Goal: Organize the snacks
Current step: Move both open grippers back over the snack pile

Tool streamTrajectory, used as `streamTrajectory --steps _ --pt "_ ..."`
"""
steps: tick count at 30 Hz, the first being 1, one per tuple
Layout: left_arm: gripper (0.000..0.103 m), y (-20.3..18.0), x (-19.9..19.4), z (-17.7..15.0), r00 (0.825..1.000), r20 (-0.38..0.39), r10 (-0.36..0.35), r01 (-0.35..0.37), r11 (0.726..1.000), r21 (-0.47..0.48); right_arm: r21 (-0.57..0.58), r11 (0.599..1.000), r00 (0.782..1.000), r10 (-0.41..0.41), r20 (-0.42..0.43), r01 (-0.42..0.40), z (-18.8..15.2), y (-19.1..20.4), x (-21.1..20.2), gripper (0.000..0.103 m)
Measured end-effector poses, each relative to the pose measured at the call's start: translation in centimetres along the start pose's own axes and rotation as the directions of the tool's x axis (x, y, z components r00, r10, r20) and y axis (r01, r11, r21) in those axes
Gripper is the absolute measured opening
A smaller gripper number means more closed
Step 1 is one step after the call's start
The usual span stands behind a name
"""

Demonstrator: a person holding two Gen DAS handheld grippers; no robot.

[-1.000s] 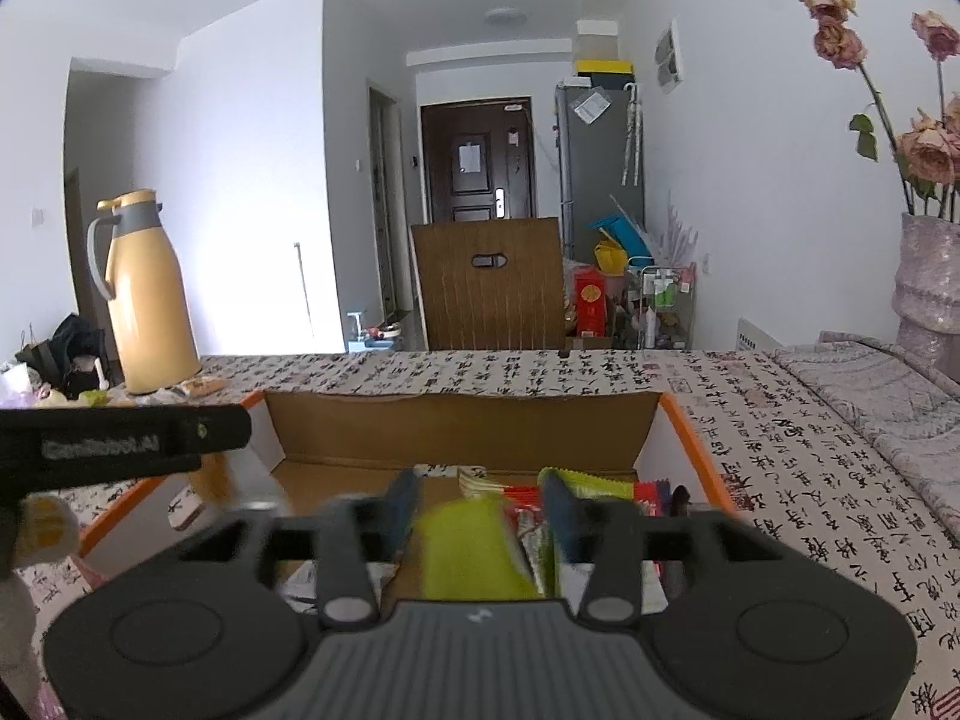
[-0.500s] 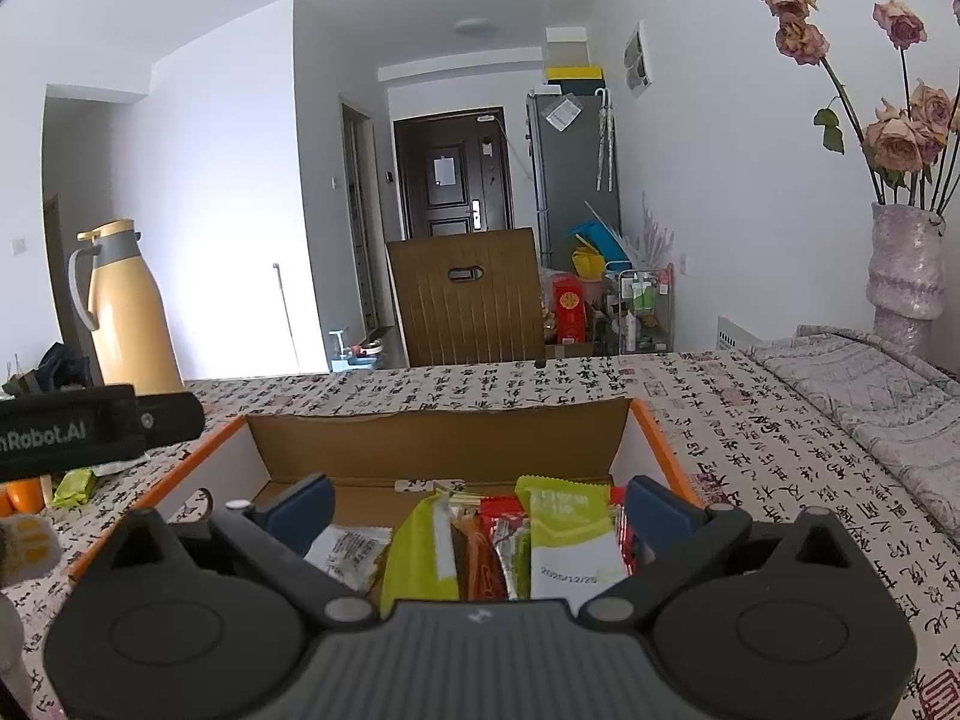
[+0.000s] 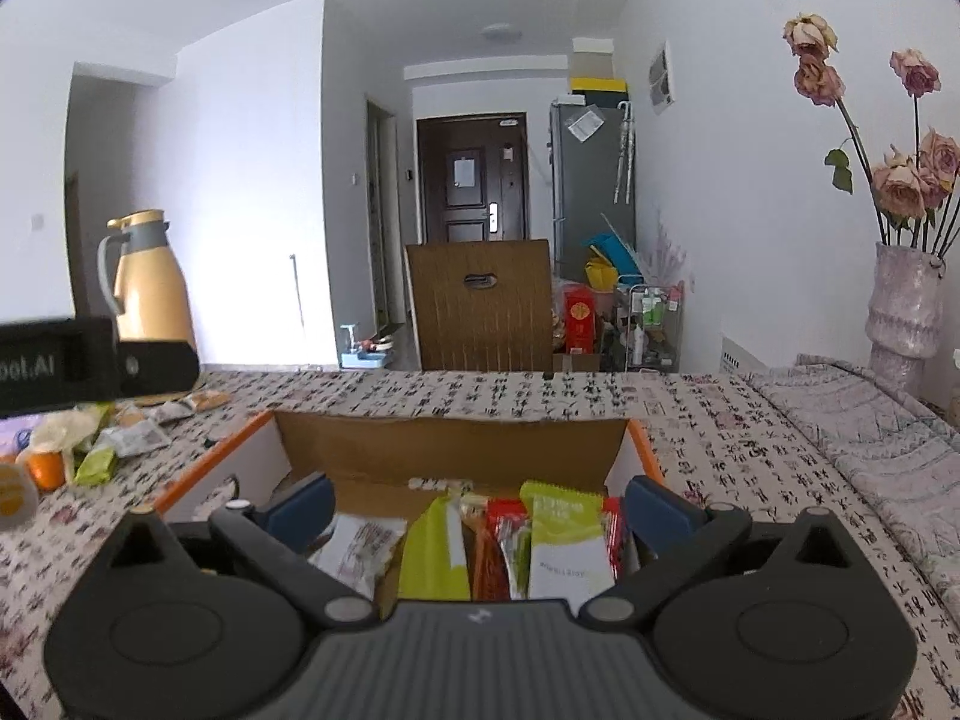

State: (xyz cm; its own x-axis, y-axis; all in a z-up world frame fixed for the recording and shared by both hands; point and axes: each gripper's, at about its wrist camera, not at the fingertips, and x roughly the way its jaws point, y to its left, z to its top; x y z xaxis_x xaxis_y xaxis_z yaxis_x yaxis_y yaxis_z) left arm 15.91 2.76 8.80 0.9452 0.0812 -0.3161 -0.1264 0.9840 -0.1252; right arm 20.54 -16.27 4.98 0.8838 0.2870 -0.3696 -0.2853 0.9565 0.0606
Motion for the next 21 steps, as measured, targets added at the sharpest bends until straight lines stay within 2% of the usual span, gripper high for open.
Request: streamTrajectory --steps 3,17,21 --pt "0.103 0.5 -1.2 -0.5 1.0 -0.007 0.005 -0.005 1.0 -0.004 -0.004 1.0 1.0 0.016 -0.024 -0.017 -1.0 -0.2 -1.5 0.103" --pt "0.103 2.6 -6.2 -5.0 0.994 -0.108 -0.018 0.022 0.999 0.036 0.052 0.998 0.995 -0.042 -0.092 0.047 -6.3 -0.2 -8.0 0.103" --pt "0.103 3.0 -7.5 -6.4 0.99 -0.138 -0.012 0.019 0.998 0.051 0.065 0.997 0.994 -0.031 -0.101 0.038 -7.1 0.0 -9.6 0.103"
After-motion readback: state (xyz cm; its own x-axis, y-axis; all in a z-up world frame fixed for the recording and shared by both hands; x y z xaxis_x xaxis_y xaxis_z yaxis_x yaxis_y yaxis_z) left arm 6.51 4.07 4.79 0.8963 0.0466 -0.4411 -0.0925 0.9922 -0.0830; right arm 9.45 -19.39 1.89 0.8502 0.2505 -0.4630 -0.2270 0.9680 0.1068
